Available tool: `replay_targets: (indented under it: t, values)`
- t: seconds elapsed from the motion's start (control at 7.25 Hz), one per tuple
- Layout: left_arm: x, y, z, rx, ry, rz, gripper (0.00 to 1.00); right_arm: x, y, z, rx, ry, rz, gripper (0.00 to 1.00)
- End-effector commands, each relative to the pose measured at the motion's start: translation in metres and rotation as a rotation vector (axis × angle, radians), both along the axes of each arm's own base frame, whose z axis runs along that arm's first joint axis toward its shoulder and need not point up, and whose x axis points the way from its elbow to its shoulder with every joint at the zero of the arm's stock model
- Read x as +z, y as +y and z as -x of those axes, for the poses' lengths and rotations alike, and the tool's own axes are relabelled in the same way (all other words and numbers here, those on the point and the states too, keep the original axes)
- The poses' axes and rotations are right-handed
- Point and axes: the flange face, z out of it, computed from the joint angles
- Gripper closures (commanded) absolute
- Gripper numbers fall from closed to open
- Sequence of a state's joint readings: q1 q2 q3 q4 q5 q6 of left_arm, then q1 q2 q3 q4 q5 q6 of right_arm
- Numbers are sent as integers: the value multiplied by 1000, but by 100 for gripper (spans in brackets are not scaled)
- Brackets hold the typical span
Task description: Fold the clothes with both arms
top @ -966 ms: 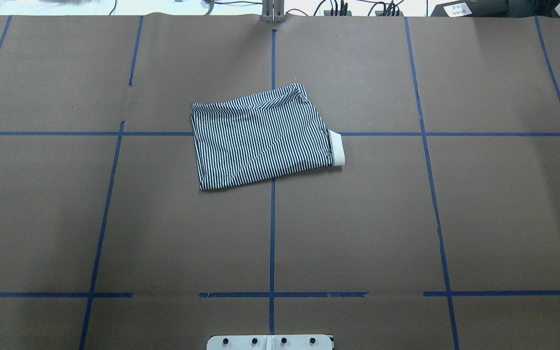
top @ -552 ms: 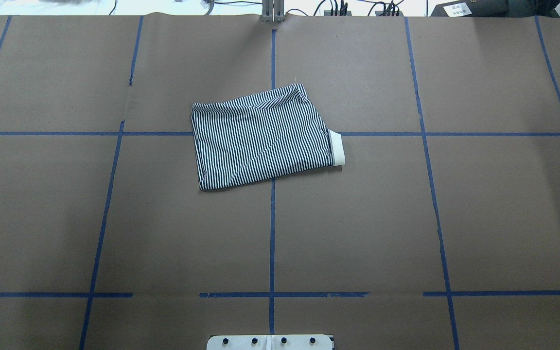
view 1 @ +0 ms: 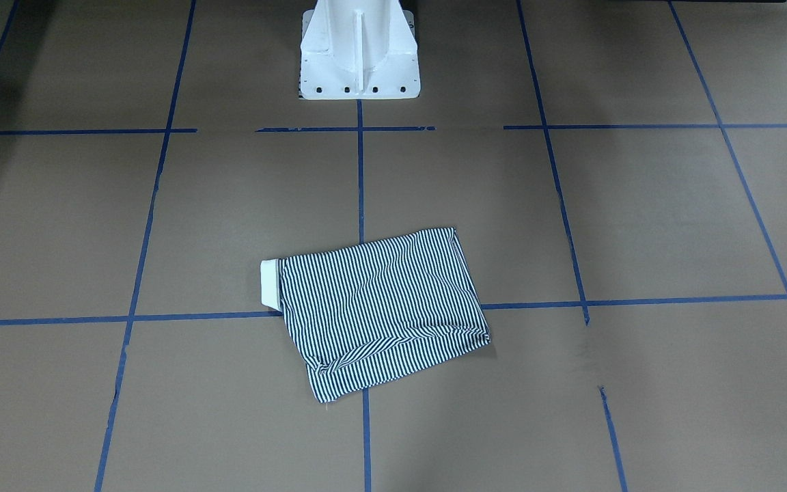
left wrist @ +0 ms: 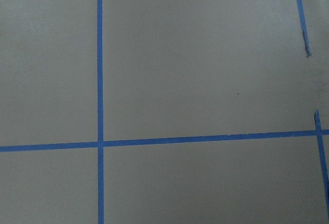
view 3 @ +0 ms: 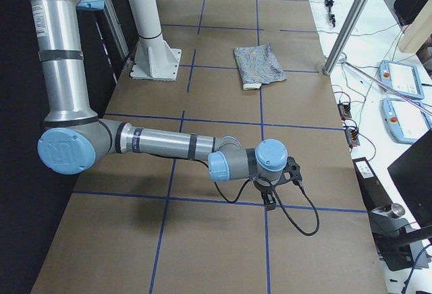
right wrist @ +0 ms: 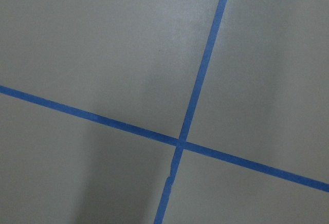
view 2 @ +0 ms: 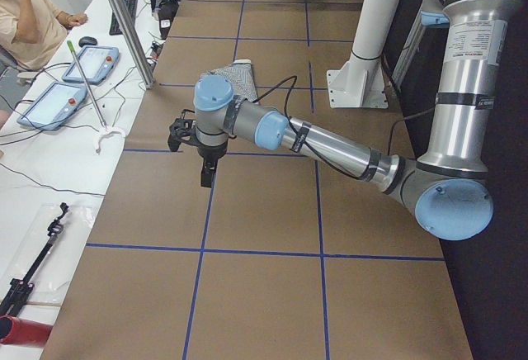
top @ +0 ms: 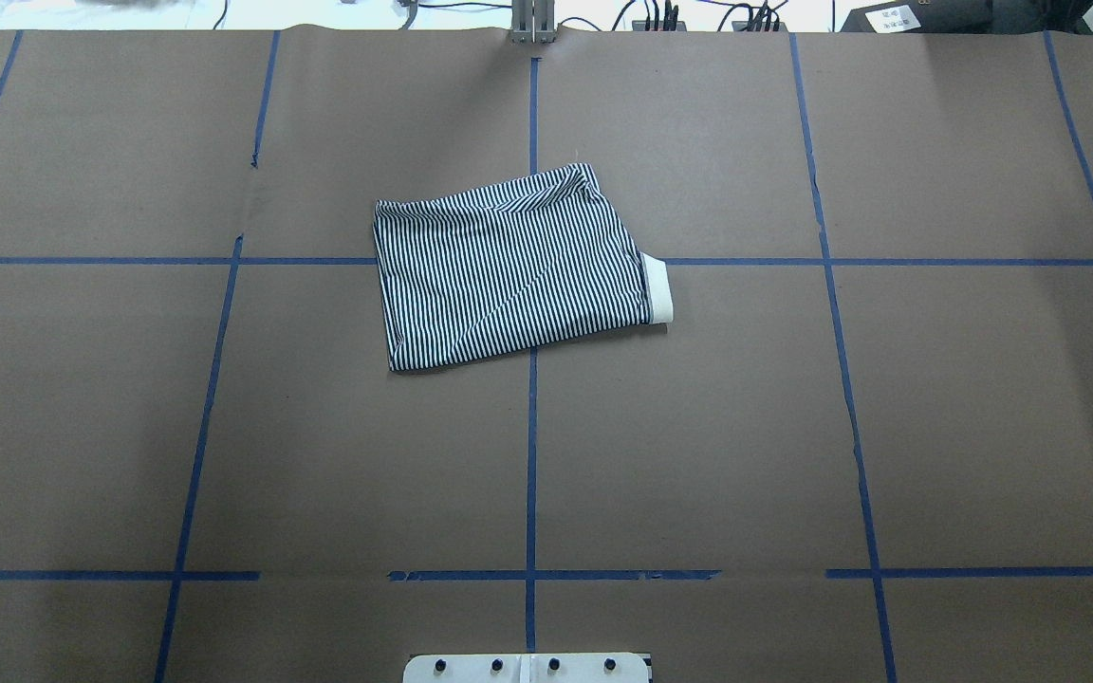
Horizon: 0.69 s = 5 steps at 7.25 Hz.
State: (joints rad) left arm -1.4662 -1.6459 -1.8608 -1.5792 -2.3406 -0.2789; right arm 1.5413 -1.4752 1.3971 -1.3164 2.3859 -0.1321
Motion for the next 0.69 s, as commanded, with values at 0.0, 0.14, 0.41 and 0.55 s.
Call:
replay_targets:
  t: [0.0, 0.14, 0.41, 0.55]
  values:
    - [-4, 0, -3, 10, 20, 0, 0, -9, -1, 1, 1, 7, -18, 0]
    - [-3, 2, -4, 19, 46, 9, 0, -9, -1, 2, -1, -3, -18, 0]
    - [-5, 2, -4, 21, 50, 6, 0, -13, 5, 2, -1, -8, -25, 0]
    - [-7, 2, -5, 24, 57, 2, 0, -18, 4, 2, -1, -9, -33, 0]
